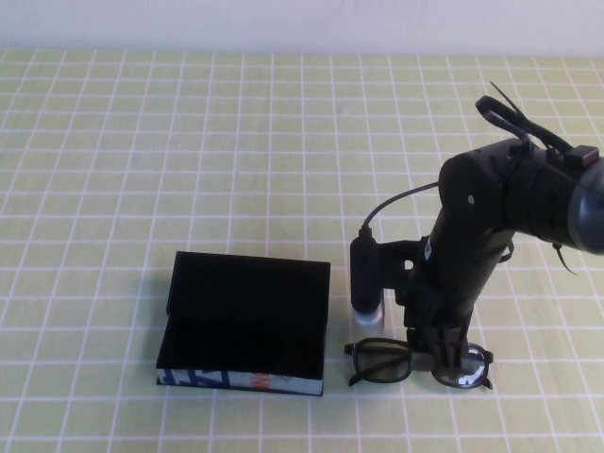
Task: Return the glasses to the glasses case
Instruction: Pick up the glasses from the table
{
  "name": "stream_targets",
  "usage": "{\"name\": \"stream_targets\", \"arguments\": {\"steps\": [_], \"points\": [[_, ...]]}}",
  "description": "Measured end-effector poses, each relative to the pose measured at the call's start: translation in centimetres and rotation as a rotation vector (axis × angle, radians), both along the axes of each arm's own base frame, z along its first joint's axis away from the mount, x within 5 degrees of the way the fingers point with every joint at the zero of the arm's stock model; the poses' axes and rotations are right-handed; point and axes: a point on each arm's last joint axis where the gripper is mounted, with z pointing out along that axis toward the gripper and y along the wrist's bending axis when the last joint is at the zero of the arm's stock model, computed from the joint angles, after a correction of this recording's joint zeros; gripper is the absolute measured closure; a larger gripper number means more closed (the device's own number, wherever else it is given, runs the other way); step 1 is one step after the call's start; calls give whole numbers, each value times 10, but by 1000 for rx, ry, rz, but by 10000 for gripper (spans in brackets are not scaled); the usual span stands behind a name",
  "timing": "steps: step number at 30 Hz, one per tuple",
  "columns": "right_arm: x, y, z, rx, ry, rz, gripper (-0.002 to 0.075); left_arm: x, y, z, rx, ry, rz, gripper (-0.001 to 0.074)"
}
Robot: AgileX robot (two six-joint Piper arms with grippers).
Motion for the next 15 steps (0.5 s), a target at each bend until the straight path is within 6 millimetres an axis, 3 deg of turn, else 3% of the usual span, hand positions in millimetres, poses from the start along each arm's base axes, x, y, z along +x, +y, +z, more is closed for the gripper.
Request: {"name": "stream_targets", "arguments": {"steps": [15], "points": [[7, 4, -10, -39, 60, 11, 333, 0, 0, 0, 0, 0, 0, 738]]}}
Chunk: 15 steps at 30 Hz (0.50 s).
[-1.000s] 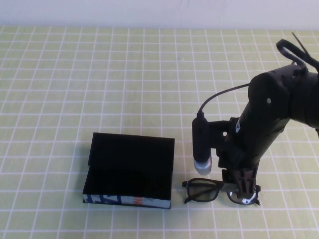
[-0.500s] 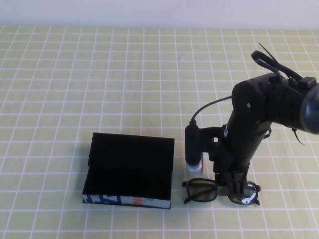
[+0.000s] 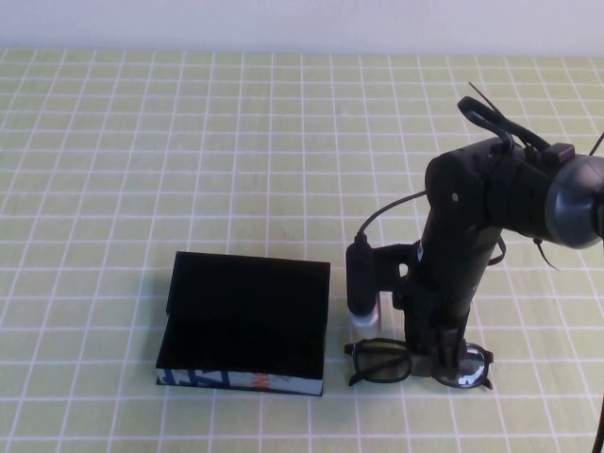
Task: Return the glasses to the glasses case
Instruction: Pick up the glasses from the table
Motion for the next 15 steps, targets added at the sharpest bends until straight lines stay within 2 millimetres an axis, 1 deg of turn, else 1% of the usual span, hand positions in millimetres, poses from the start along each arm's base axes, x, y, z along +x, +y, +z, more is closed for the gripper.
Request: {"name": "stream_targets", "arguments": {"steps": [7, 15], "points": [[1, 1, -10, -14, 23, 0, 333, 0, 0, 0, 0, 0, 0, 738], [2, 1, -7, -19, 32, -8, 343, 0, 0, 0, 0, 0, 0, 738]]}}
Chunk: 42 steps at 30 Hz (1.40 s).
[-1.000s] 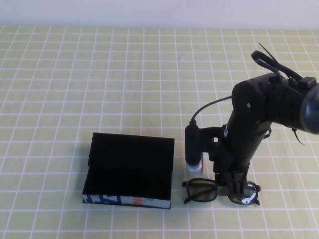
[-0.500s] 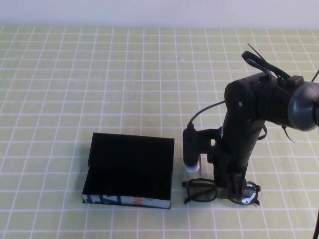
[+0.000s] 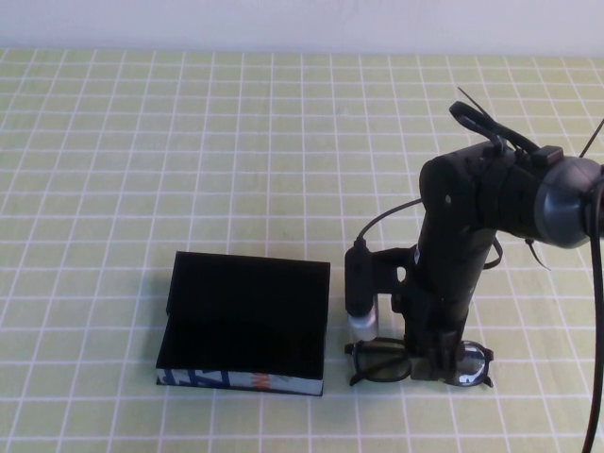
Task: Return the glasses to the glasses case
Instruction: Pick up the glasses from the table
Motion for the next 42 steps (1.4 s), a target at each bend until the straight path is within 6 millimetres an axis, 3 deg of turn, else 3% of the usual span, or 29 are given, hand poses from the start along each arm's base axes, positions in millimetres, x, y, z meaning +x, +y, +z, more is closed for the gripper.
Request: {"name": "stream_targets", "arguments": {"steps": [7, 15, 22, 42], "points": [[2, 1, 5, 1, 1, -6, 440, 0, 0, 0, 0, 0, 0, 738], [1, 1, 5, -6, 14, -6, 484, 0, 0, 0, 0, 0, 0, 738], [0, 0, 5, -12, 24, -5, 608, 0, 0, 0, 0, 0, 0, 738], [-2, 0, 6, -18, 39, -14, 670, 0, 0, 0, 0, 0, 0, 738]]}}
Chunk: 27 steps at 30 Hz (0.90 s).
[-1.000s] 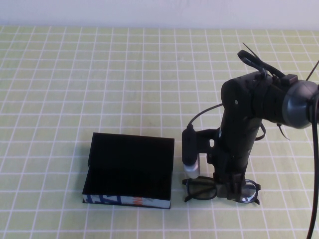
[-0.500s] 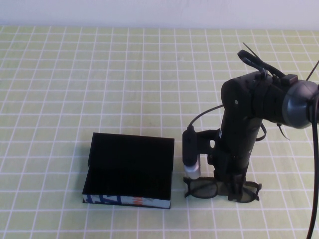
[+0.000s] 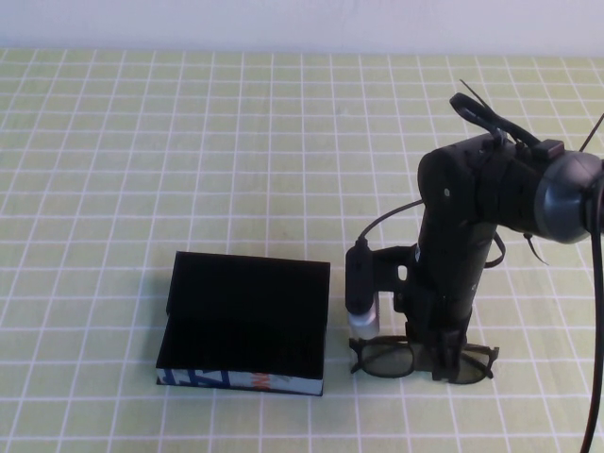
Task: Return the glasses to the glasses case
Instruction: Pick up the glasses from the table, then place the glasses in the glasses case
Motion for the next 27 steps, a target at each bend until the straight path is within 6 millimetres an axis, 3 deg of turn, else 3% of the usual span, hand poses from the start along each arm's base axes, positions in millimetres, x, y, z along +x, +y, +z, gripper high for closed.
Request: {"name": "stream_targets", "arguments": {"steps": [3, 9, 12, 14, 20, 27], "points": [[-4, 4, 12, -22, -12, 8, 671, 0, 0, 0, 0, 0, 0, 738], [-9, 32, 81, 97, -184, 49, 671, 0, 0, 0, 0, 0, 0, 738], [-14, 51, 99, 143, -224, 55, 671, 0, 0, 0, 0, 0, 0, 738], [-18, 67, 101, 157, -227, 57, 671, 0, 0, 0, 0, 0, 0, 738], [-27, 117, 84, 175, -187, 78, 672, 0, 0, 0, 0, 0, 0, 738], [-31, 148, 72, 188, -177, 93, 672, 0, 0, 0, 0, 0, 0, 738]]}}
